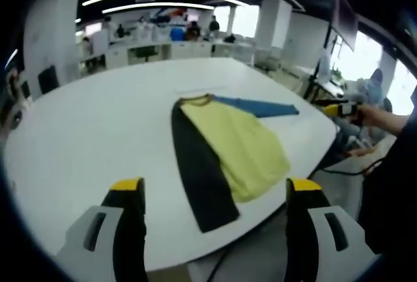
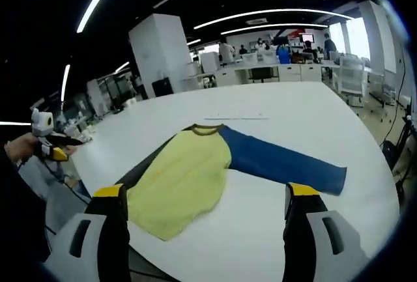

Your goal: Fold the garment on the visible template until the final outline fits inside the template.

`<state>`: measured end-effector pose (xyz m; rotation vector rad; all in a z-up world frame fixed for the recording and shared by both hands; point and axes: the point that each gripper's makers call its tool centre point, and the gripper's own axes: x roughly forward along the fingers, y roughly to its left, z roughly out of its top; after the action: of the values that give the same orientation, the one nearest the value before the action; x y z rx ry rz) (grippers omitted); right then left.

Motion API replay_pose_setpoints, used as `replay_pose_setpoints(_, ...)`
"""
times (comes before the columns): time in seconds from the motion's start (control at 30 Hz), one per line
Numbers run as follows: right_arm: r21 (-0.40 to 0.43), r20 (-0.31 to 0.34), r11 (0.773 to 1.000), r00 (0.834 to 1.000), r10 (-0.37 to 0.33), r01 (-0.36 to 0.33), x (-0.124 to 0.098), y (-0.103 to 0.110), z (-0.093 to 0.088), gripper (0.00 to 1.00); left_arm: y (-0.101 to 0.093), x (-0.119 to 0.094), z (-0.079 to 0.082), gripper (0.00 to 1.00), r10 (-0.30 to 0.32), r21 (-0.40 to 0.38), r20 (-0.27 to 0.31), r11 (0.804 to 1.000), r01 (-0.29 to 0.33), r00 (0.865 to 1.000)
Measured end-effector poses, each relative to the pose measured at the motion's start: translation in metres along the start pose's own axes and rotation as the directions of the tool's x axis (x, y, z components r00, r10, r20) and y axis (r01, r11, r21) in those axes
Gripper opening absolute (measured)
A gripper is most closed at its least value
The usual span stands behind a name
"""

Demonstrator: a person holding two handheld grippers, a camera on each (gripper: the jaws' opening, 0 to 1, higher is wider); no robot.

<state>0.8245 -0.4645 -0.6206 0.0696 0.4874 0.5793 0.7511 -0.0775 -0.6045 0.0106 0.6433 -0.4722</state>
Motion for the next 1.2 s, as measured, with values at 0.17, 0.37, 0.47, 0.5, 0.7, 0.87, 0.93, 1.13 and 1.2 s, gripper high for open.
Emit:
replay_pose_setpoints(0.17, -0.006, 0.025, 1.0, 1.0, 0.003, -0.003, -0.006, 0.008, -0.002, 1.0, 0.0, 0.001, -0.002, 0.85, -0.008, 0.009, -0.014, 1.0, 0.008, 1.0)
replay_pose_setpoints(0.37, -0.128, 0.027, 0.991, 0.999, 0.04, -0.036, -0.008, 0.028, 0.004, 1.0, 0.001, 0.0, -0.003, 0.85, -0.015, 0.011, -0.023, 1.0, 0.016, 1.0)
replay_pose_setpoints(0.47, -0.149, 0.018, 0.987, 0.997, 0.069, -0.065, -0.01, 0.04, 0.008, 1.0, 0.002, 0.0, -0.004, 0.85, -0.019, 0.011, -0.027, 1.0, 0.019, 0.999)
replay_pose_setpoints(0.5, -0.152, 0.003, 0.985, 0.997, 0.082, -0.08, -0.011, 0.044, 0.007, 1.0, 0.002, 0.0, -0.005, 0.85, -0.02, 0.01, -0.027, 1.0, 0.02, 0.999)
replay_pose_setpoints(0.7, -0.184, -0.062, 0.977, 0.993, 0.1, -0.11, -0.019, 0.051, -0.002, 1.0, -0.002, 0.0, -0.013, 0.84, -0.022, -0.008, -0.032, 1.0, 0.021, 0.999)
replay_pose_setpoints(0.87, -0.152, -0.039, 0.983, 0.994, 0.099, -0.104, -0.021, 0.053, -0.001, 1.0, -0.007, -0.001, -0.022, 0.84, -0.034, -0.014, -0.049, 0.999, 0.033, 0.998)
replay_pose_setpoints(0.93, -0.137, -0.04, 0.985, 0.995, 0.096, -0.101, -0.021, 0.053, -0.002, 1.0, -0.007, -0.002, -0.023, 0.84, -0.037, -0.011, -0.056, 0.999, 0.036, 0.998)
replay_pose_setpoints(1.13, -0.143, -0.04, 0.985, 0.995, 0.088, -0.093, -0.024, 0.054, -0.004, 1.0, -0.006, -0.007, -0.02, 0.84, -0.031, -0.006, -0.047, 1.0, 0.031, 0.998)
replay_pose_setpoints(1.2, -0.146, -0.034, 0.986, 0.996, 0.079, -0.083, -0.026, 0.052, -0.004, 1.0, -0.007, -0.007, -0.021, 0.84, -0.033, -0.006, -0.049, 0.999, 0.033, 0.998)
